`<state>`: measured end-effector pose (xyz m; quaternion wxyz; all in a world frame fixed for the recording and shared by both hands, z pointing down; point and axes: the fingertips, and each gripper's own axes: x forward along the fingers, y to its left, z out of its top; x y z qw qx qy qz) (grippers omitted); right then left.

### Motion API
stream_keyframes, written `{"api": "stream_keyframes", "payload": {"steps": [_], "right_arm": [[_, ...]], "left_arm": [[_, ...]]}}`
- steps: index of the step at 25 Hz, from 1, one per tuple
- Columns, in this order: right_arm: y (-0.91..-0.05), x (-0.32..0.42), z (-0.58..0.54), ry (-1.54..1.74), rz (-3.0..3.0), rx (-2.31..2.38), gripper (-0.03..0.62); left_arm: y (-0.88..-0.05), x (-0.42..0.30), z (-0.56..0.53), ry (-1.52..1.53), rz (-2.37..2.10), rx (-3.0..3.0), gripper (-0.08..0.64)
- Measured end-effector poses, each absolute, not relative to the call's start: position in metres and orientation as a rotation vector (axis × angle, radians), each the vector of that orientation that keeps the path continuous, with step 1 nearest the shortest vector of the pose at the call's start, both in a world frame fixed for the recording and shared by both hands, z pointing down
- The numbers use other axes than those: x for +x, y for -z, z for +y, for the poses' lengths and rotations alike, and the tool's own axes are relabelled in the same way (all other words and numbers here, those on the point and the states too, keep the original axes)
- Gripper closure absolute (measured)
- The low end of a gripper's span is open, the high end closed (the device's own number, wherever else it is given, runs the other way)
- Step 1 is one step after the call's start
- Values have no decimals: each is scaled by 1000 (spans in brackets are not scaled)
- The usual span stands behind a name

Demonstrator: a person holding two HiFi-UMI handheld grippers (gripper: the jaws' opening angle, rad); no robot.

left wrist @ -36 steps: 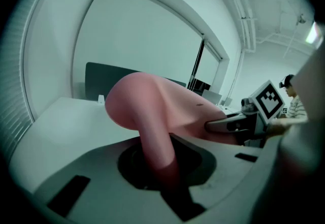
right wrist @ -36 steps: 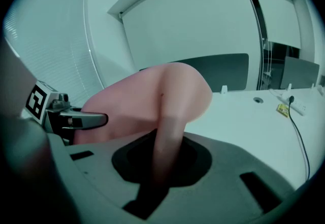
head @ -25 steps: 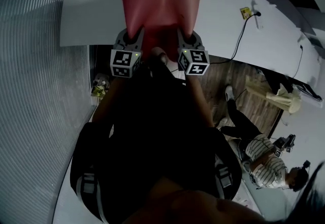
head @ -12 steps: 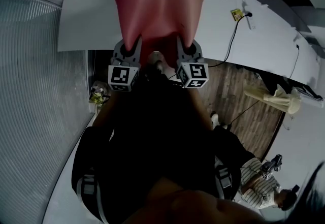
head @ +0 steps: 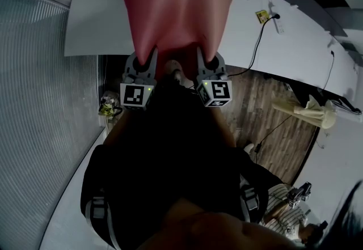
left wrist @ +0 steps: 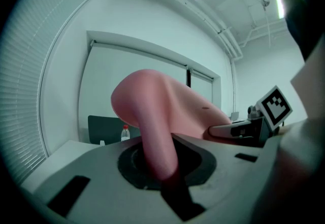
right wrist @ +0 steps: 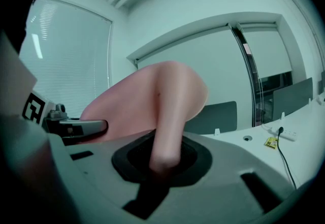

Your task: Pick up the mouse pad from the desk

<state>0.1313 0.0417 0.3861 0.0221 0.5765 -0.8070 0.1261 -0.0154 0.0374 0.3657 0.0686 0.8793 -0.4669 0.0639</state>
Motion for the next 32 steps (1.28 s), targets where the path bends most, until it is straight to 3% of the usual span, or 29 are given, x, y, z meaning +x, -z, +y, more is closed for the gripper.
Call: {"api": "stream_keyframes", "payload": {"steps": [32], "right_arm": [[-389,123,47,-393,-2487,1738,552]], "left_arm": [[-368,-25,45,-191,-1421,2605,523]]}}
